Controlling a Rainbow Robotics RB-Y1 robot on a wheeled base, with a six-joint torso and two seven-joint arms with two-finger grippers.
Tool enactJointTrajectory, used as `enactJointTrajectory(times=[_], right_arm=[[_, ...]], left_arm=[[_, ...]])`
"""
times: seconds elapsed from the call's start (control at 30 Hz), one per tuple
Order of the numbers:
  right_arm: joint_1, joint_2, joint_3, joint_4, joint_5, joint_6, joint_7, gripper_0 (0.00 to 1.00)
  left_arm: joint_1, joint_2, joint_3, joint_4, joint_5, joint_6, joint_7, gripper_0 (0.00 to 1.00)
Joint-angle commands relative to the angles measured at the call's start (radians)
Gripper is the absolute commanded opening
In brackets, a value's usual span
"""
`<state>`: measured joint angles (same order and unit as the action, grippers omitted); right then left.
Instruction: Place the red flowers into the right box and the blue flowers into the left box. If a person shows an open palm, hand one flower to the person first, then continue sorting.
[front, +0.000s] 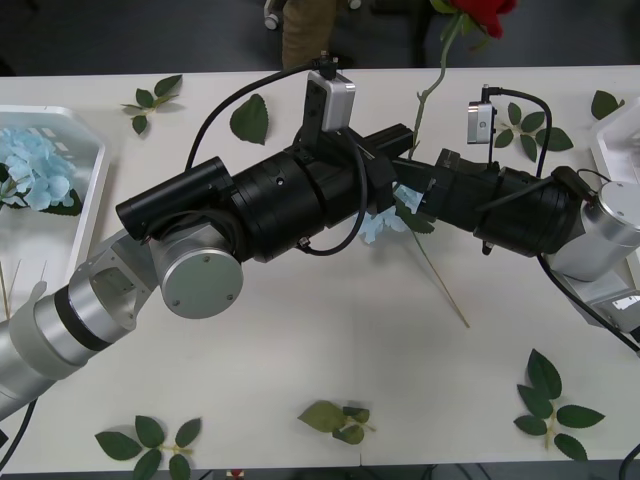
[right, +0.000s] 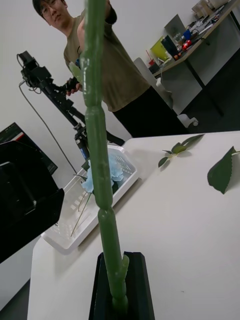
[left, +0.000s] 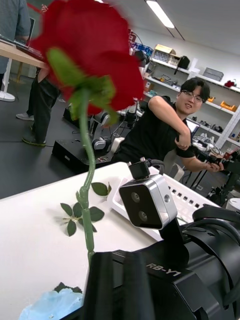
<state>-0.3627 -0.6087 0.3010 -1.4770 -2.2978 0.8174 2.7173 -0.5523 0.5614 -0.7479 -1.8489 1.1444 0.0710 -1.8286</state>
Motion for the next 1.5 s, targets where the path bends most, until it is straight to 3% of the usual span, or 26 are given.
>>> enactJointTrajectory(times=[0.03, 0.3, 0.43, 0.53, 0.77, 0.93, 1.07, 1.17, 1.27, 1.5], right_arm=[[-0.035, -0.020, 0.001, -0.036, -0.005, -0.015, -0.012, 0.00], [-0.030, -0.203, -0.052, 0.034, -0.012, -0.012, -0.012, 0.00], [-0.041, -0.295, -0.151, 0.104, 0.101, 0.103, -0.012, 0.00], [-0.050, -0.345, -0.263, 0.145, 0.251, 0.236, -0.209, 0.00], [-0.053, -0.490, -0.413, 0.264, 0.551, 0.434, -0.445, 0.00], [-0.053, -0.569, -0.416, 0.373, 0.790, 0.410, -0.432, 0.00], [-0.053, -0.577, -0.439, 0.415, 1.049, 0.384, -0.410, 0.00], [-0.053, -0.577, -0.450, 0.457, 1.141, 0.375, -0.401, 0.00], [-0.053, -0.568, -0.448, 0.474, 1.295, 0.328, -0.409, 0.00], [-0.051, -0.511, -0.448, 0.477, 1.488, 0.302, -0.545, 0.00]], left_arm=[[-0.041, 0.020, -0.013, -0.019, 0.017, -0.011, 0.057, 1.00], [-0.041, 0.020, -0.013, -0.019, 0.048, -0.011, 0.060, 1.00], [-0.041, 0.022, -0.013, -0.019, 0.066, -0.011, 0.060, 1.00], [-0.041, 0.031, -0.014, -0.019, 0.083, -0.011, 0.061, 1.00], [-0.071, 0.199, -0.014, -0.026, 0.110, 0.015, 0.074, 1.00], [-0.106, 0.371, -0.014, -0.059, 0.127, 0.041, 0.074, 1.00], [-0.141, 0.525, -0.008, -0.104, 0.222, 0.256, 0.152, 1.00], [-0.158, 0.568, 0.030, -0.108, 0.264, 0.446, 0.199, 1.00], [-0.155, 0.574, 0.139, -0.087, 0.302, 0.757, 0.278, 1.00], [-0.156, 0.502, 0.338, -0.019, 0.279, 1.247, 0.445, 1.00]])
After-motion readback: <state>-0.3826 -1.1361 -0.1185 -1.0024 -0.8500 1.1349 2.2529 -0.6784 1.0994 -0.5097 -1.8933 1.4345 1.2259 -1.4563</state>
